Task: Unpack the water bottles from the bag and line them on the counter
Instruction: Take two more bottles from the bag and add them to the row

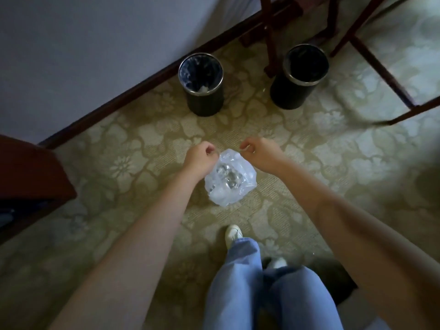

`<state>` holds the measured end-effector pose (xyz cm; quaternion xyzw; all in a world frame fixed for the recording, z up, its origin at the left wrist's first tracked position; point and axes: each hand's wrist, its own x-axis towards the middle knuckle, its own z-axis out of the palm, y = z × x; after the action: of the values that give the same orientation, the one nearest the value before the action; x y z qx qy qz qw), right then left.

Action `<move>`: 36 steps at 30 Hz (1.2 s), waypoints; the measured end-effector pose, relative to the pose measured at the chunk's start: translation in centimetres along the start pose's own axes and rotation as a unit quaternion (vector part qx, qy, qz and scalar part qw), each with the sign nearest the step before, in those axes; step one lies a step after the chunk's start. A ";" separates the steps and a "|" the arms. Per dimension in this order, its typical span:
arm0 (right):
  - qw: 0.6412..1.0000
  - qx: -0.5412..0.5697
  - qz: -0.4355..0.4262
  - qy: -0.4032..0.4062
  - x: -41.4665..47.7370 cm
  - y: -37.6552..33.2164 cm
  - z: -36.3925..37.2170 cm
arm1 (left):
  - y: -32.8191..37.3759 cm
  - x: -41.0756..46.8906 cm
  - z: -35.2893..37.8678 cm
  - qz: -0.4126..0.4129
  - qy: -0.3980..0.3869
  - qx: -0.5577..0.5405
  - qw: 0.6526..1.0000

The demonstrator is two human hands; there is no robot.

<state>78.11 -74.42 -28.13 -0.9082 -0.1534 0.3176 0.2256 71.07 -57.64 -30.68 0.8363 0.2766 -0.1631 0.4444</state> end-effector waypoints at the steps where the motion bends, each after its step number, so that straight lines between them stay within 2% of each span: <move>1: 1.000 -0.010 -0.007 -0.013 1.0 0.5 0.1 | -0.2 0.4 0.3 -0.005 0.010 -0.004 1.000; 6: 0.993 -0.047 -0.053 -0.094 6.4 2.3 2.4 | -3.6 2.5 3.2 -0.072 0.060 -0.016 0.996; 11: 0.973 -0.086 -0.110 -0.183 11.6 5.1 6.7 | -7.6 4.9 8.8 -0.158 0.108 -0.086 0.978; 14: 0.961 -0.090 -0.116 -0.234 13.9 7.1 10.3 | -10.0 6.5 12.4 -0.191 0.131 -0.070 0.970; 18: 0.939 -0.136 -0.117 -0.294 16.0 10.3 16.6 | -13.5 7.9 17.9 -0.198 0.111 -0.100 0.969; 21: 0.934 -0.131 -0.072 -0.323 17.2 12.5 21.1 | -16.2 8.3 21.3 -0.176 0.067 -0.070 0.980; 24: 0.954 -0.041 -0.004 -0.296 18.7 13.5 24.2 | -18.3 9.0 23.0 -0.161 -0.009 0.000 0.987; 26: 0.962 0.005 0.055 -0.266 19.8 13.7 25.9 | -19.1 9.5 23.5 -0.179 -0.063 0.028 0.982; 30: 0.967 -0.067 0.102 -0.222 22.4 14.3 28.6 | -21.2 10.7 24.1 -0.194 -0.110 0.114 0.968; 32: 0.970 -0.106 0.089 -0.202 23.6 14.9 29.6 | -22.4 11.4 23.8 -0.200 -0.097 0.083 0.971; 36: 0.955 -0.229 0.019 -0.189 25.6 16.3 31.5 | -24.1 12.8 23.1 -0.203 -0.038 -0.059 0.977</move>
<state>79.20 -67.69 -71.34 -0.8614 -0.2449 0.4441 -0.0274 65.98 -61.93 -65.78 0.7285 0.4322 -0.2650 0.4608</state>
